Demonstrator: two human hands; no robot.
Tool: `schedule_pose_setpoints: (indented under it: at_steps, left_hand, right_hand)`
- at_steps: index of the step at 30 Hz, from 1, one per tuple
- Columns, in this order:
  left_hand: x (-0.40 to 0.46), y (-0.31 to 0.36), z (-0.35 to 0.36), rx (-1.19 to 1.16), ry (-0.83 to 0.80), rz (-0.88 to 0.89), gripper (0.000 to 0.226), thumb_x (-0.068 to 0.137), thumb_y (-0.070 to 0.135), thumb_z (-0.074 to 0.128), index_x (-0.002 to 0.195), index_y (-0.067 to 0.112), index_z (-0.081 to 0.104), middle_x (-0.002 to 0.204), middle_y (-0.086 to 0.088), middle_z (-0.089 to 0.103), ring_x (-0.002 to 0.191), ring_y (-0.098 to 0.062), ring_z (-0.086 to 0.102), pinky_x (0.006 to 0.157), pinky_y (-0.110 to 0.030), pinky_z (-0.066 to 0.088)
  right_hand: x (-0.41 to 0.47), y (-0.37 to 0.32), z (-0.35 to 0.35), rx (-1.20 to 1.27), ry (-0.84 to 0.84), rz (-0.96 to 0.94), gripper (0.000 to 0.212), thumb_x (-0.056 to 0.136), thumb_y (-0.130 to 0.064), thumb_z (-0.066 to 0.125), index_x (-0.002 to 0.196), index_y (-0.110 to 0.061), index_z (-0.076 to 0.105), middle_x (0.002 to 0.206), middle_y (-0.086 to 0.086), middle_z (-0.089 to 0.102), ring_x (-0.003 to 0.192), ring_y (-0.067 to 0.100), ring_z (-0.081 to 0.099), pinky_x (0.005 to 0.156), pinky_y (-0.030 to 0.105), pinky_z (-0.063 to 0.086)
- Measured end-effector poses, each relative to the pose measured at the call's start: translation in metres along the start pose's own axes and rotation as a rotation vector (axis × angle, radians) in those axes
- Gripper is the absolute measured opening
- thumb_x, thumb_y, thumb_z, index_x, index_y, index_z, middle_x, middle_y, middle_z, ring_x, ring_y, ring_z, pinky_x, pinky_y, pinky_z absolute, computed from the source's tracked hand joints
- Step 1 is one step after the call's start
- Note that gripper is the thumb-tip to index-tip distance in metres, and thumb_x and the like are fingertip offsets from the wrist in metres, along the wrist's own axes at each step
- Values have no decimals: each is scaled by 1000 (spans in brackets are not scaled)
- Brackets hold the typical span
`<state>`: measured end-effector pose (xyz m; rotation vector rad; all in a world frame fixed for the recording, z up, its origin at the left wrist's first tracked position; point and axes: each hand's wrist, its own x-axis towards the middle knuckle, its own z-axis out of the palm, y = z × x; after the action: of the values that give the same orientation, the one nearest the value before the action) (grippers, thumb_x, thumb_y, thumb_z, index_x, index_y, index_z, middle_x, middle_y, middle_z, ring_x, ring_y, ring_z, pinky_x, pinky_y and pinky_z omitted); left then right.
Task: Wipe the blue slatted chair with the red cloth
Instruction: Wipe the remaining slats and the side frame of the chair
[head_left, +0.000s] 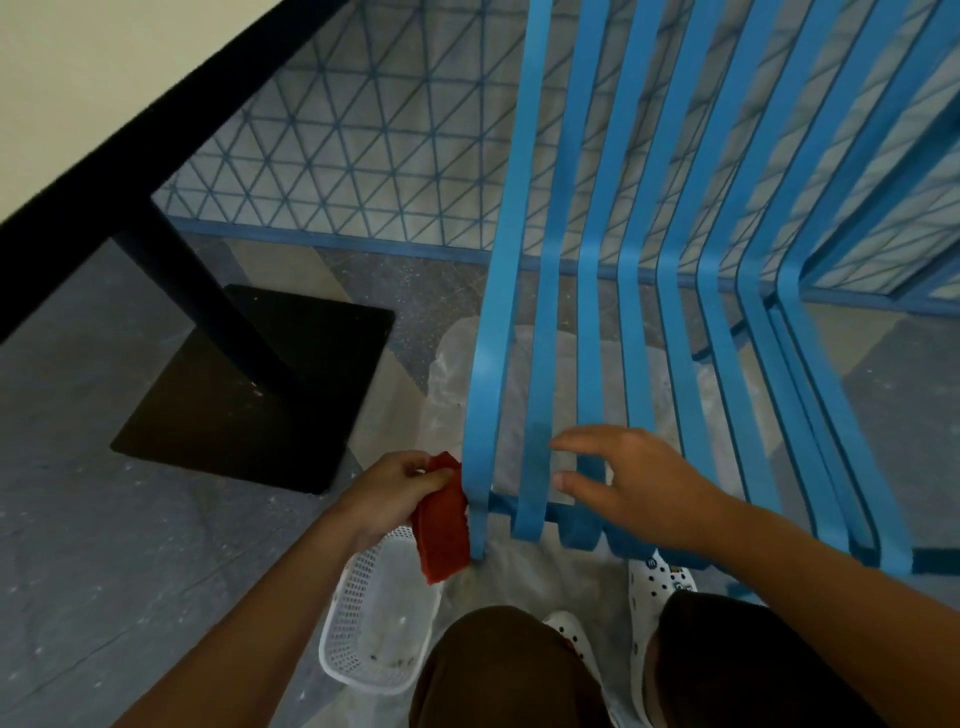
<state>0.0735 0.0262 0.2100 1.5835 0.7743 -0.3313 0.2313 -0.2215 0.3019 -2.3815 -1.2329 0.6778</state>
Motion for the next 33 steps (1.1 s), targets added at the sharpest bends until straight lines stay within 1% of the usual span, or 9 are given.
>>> schedule_pose_setpoints:
  at_steps: [2, 4, 8, 10, 12, 16, 22, 27, 33]
  left_hand:
    - [-14, 6, 3, -43, 45, 13, 25, 95, 38, 67, 117, 25, 66, 110, -2, 74, 99, -19, 73, 82, -36, 62]
    - [-26, 6, 6, -143, 78, 21, 23, 97, 31, 67, 116, 19, 64, 111, -8, 73, 97, -20, 74, 79, -35, 63]
    - [-41, -3, 7, -249, 100, 36, 25, 98, 28, 64, 119, 14, 64, 108, -10, 75, 95, -19, 75, 83, -35, 62]
    - [-47, -7, 5, -248, 116, 54, 24, 98, 30, 64, 118, 16, 64, 106, -6, 76, 97, -17, 74, 86, -33, 60]
    - [-51, -12, 4, -277, 108, 67, 26, 98, 31, 64, 119, 17, 64, 107, -4, 76, 100, -18, 74, 91, -38, 59]
    - [-56, -25, -5, -330, 109, 71, 31, 98, 29, 64, 125, 15, 61, 115, -10, 73, 104, -23, 73, 97, -46, 57]
    - [-54, -49, -17, -378, 70, 52, 27, 102, 23, 57, 127, 14, 61, 119, -8, 71, 106, -20, 72, 87, -34, 60]
    - [-30, -86, -21, -384, 153, -61, 28, 100, 24, 61, 125, 13, 62, 120, -10, 70, 108, -23, 71, 85, -33, 61]
    - [-2, -136, -13, -296, 370, -154, 18, 98, 14, 64, 116, 12, 62, 108, -11, 70, 94, -21, 72, 66, -24, 60]
  right_hand:
    - [-13, -16, 9, 153, -11, 30, 43, 94, -48, 64, 134, -30, 64, 134, -13, 64, 121, -4, 57, 109, 22, 45]
    - [-23, -30, 22, 310, -50, 79, 36, 93, -45, 67, 127, -33, 69, 121, -16, 71, 108, -8, 63, 101, 22, 53]
    - [-28, -49, 49, 540, -250, 145, 33, 96, -41, 64, 127, -31, 68, 111, -18, 73, 99, -11, 66, 88, 14, 53]
    - [-24, -58, 61, 569, -368, 170, 45, 97, -44, 61, 140, -29, 58, 128, -16, 67, 111, -10, 62, 96, 14, 49]
    - [-19, -67, 72, 596, -412, 195, 53, 97, -47, 60, 145, -27, 53, 139, -11, 62, 121, -4, 59, 107, 20, 46]
    - [-5, -84, 93, 614, -296, 267, 39, 96, -56, 57, 120, -27, 66, 110, -8, 74, 101, 3, 69, 98, 33, 55]
    - [28, -72, 127, 900, -607, 518, 57, 95, -64, 51, 137, -25, 53, 134, 2, 66, 118, 19, 65, 106, 43, 49]
    - [59, -48, 183, 1095, -581, 562, 50, 96, -47, 63, 134, -15, 57, 125, 6, 72, 114, 21, 70, 110, 45, 46]
    - [86, -40, 245, 1028, -473, 692, 38, 98, -30, 66, 129, -11, 58, 111, 6, 75, 100, 20, 73, 88, 33, 54]
